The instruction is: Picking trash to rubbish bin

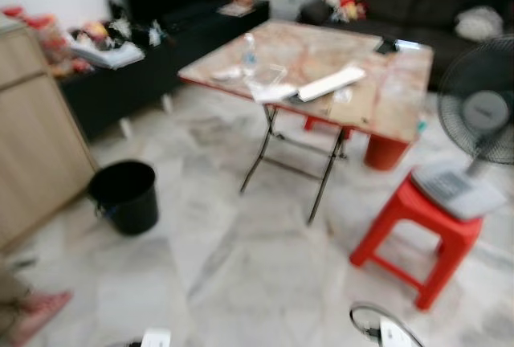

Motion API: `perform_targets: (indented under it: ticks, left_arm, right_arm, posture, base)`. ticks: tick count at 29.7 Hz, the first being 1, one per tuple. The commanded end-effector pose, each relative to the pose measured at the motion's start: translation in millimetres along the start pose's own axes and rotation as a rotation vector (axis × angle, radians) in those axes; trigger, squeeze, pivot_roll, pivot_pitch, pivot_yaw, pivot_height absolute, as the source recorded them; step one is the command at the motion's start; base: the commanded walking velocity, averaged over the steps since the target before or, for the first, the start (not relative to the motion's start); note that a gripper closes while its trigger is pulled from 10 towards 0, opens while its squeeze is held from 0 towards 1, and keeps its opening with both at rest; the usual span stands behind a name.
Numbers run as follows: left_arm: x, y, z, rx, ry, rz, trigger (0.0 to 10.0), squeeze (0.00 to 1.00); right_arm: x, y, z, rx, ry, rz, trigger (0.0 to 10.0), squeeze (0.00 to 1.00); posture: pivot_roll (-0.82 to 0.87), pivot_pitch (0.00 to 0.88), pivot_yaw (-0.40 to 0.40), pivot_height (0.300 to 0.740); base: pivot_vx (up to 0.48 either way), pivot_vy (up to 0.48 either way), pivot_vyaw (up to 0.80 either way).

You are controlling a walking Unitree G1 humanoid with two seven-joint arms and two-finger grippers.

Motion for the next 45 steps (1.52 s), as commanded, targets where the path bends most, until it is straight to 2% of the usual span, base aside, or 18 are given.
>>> perform_targets:
  ticks: [1,17,21,31,45]
  left_arm:
    - [1.6,-7.8,-1.1,0.023,0.001,0.024,10.0,0.00]
    - [6.7,-8.0,-1.1,0.017,0.021,0.034,10.0,0.00]
    - [6.0,-3.8,-0.5,0.001,0.022,0.027,10.0,0.00]
    - [4.1,-3.0,-0.3,0.000,0.011,0.058,10.0,0.00]
    - [3.6,-6.5,-0.9,0.011,0.009,0.074,10.0,0.00]
  right_arm:
    - [0.0,2.2,0.2,-0.008,-0.002,0.014,10.0,0.00]
    - [-2.3,3.5,0.1,-0.015,-0.005,0.035,10.0,0.00]
    - [0.8,11.8,0.4,-0.062,0.022,0.101,10.0,0.00]
    - [5.3,35.1,0.7,-0.149,0.056,0.143,10.0,0.00]
    - [5.9,39.5,0.2,-0.178,0.065,0.141,10.0,0.00]
  posture:
    - [-0.04,0.068,-0.053,0.740]
    - [-0.03,0.057,-0.046,0.740]
    - [-0.03,0.033,-0.053,0.740]
    - [-0.04,0.000,-0.052,0.740]
    - [-0.04,0.000,-0.056,0.740]
  base:
    - [0.000,0.000,0.80]
    - [0.000,0.000,0.80]
    - [0.000,0.000,0.00]
    - [0.298,0.000,0.00]
    - [0.324,0.000,-0.07]
Point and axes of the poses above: a point about 5 cm out from each wrist's last joint towards the gripper, its own z axis pointing out of the wrist towards the gripper, its own y axis along the axis of the wrist's last joint, x = y × z, the point moved 2 cm from there along z, pointing out of the wrist towards the gripper, and after that the axes turned 2 degrees about z, right-handed, at the moved point
